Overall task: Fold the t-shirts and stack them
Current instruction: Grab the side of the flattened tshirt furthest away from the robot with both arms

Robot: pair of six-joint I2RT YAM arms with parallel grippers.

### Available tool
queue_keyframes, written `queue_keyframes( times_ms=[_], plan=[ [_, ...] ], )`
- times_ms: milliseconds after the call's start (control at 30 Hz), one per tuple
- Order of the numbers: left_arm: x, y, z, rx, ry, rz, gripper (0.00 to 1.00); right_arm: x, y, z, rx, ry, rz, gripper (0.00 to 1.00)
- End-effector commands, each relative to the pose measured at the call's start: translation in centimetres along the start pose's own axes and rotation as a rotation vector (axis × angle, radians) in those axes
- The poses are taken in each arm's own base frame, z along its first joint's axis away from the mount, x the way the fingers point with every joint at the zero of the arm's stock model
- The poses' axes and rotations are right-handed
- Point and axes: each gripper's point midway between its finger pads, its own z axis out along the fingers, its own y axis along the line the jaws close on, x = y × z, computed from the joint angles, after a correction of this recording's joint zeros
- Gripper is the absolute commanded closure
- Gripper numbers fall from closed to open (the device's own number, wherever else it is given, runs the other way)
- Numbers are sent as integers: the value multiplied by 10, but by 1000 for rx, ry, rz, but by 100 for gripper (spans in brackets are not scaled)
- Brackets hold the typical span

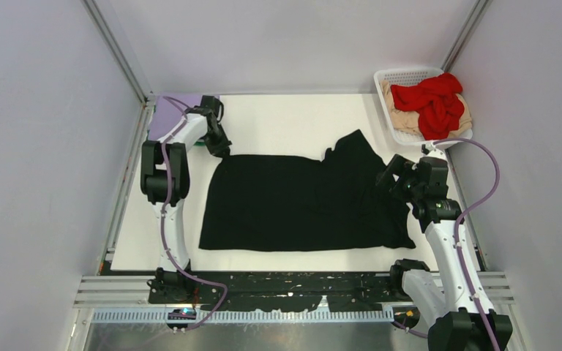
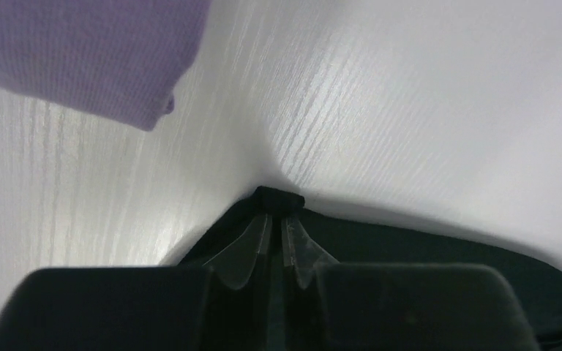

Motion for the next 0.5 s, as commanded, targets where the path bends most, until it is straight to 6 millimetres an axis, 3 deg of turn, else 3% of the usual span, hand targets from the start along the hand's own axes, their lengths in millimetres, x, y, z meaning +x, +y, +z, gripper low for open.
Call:
queue_keyframes(
  times_ms=[0, 133, 167, 200, 233, 267, 300, 367, 467],
  plan=[
    [-3, -2, -8, -26, -12, 30, 100, -7, 3, 3, -13, -23, -17, 4],
    [-5, -4, -11, -18, -18, 54, 100, -14, 18, 18, -43, 8, -46, 5],
    [-4, -5, -13, -9, -16, 61, 100, -24, 26, 19, -39, -9, -72, 5],
    [-4, -8, -14, 3, -18, 69, 100, -15, 40, 27, -55, 34, -126, 5],
    [-4, -9, -16, 16, -23, 74, 100, -31, 47, 30, -35, -10, -152, 5],
    [-3, -10, -18, 27, -28, 80, 100, -27, 53, 43, -16, 17, -193, 5],
    [-3, -10, -20, 32, -34, 81, 100, -46, 68, 46, -31, -19, -201, 4],
    [-1, -10, -25, 35, -43, 82, 100, -45, 75, 85, 23, 56, -220, 4],
    [4, -10, -32, 50, -51, 81, 100, -61, 85, 120, 98, 85, -191, 2]
  ],
)
